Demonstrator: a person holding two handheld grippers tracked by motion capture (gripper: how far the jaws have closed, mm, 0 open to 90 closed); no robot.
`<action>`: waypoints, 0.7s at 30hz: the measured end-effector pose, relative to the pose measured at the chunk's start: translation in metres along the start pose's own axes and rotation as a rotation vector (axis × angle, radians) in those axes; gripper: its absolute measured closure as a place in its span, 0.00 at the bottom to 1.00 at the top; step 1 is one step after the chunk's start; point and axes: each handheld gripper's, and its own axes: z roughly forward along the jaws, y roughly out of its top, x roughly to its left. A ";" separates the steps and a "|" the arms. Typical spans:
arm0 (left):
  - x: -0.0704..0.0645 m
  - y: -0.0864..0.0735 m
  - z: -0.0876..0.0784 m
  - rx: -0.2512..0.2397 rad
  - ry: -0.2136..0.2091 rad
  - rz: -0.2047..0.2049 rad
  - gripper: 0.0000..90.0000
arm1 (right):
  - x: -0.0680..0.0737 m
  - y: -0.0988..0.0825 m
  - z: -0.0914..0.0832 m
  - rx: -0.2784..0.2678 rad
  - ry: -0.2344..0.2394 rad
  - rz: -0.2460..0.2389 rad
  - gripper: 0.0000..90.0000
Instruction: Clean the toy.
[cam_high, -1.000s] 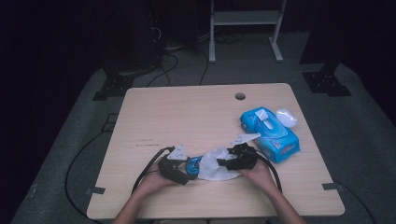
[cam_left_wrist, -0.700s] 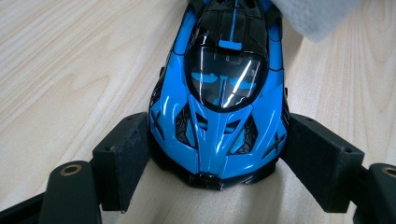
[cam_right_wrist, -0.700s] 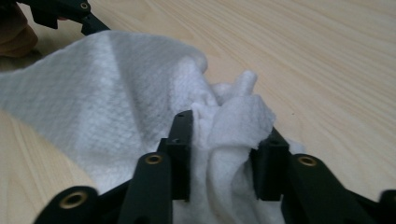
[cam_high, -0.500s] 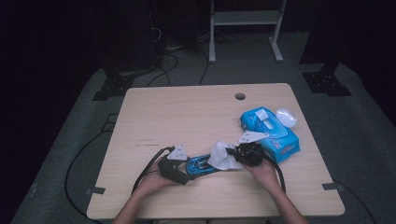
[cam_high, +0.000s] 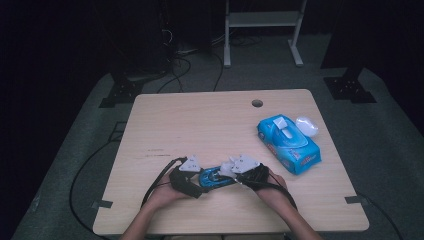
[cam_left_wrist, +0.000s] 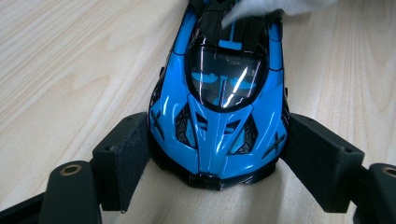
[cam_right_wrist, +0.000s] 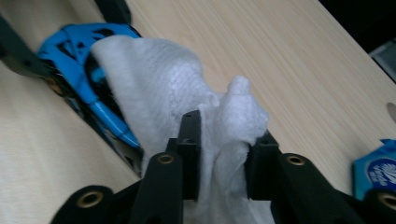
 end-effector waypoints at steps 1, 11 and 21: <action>0.000 0.000 0.000 0.000 0.000 0.001 0.26 | 0.001 0.001 -0.001 -0.003 0.012 0.002 0.72; 0.000 0.000 0.000 0.001 0.002 0.002 0.26 | 0.006 0.002 0.001 -0.040 0.207 0.029 0.55; -0.001 0.000 0.001 -0.003 0.002 0.000 0.26 | 0.012 -0.002 0.009 -0.064 0.187 0.053 0.80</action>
